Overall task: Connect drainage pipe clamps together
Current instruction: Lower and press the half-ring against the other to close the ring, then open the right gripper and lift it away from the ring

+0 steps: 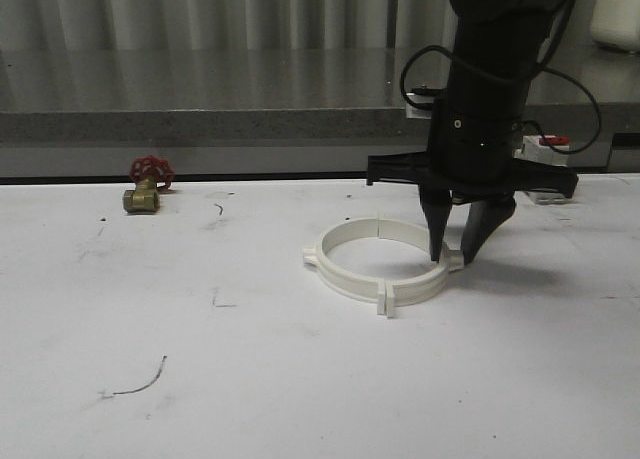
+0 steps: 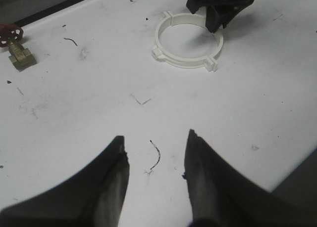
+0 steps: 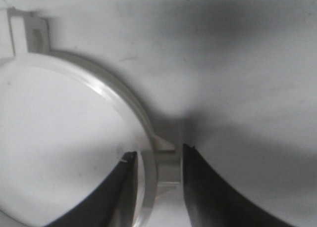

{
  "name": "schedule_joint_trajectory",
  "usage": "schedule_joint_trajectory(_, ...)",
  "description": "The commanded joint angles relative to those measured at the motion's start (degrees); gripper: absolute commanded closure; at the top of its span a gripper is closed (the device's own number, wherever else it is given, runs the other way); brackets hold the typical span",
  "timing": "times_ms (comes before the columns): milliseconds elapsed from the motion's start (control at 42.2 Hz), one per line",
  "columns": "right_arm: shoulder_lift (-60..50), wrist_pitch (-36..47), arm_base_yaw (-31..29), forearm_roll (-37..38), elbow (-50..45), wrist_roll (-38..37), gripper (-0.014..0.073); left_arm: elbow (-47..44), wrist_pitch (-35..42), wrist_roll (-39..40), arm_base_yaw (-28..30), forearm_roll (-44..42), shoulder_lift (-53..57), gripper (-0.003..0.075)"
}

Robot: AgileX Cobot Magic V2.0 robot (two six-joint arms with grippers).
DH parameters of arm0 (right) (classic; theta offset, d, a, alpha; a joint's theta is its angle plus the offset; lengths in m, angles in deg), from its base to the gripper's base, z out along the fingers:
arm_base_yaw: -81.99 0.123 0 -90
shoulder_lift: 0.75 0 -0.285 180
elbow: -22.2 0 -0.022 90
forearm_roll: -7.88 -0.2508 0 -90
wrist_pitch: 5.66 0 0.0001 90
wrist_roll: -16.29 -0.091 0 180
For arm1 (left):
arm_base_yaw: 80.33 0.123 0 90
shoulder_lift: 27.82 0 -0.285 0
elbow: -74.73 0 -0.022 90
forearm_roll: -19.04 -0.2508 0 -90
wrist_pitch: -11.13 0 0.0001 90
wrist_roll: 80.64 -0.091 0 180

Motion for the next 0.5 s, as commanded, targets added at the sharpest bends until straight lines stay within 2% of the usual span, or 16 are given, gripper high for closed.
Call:
schedule_joint_trajectory(0,-3.10,1.40,-0.03,0.14,1.06,0.30,0.0294,1.48,4.19,0.08,-0.02,0.62,0.32,0.0447)
schedule_joint_trajectory(190,-3.71,1.86,-0.03,0.14,1.06,0.30,0.0294,1.48,4.19,0.08,-0.02,0.62,0.32,0.0447)
schedule_joint_trajectory(356,-7.62,1.59,-0.03,3.38,1.06,0.30,0.0294,1.48,4.19,0.08,-0.02,0.62,0.32,0.0447)
schedule_joint_trajectory(474,-12.45,0.82,-0.09,5.25,1.06,5.31,0.0294,1.48,4.19,0.08,-0.02,0.62,0.32,0.0447)
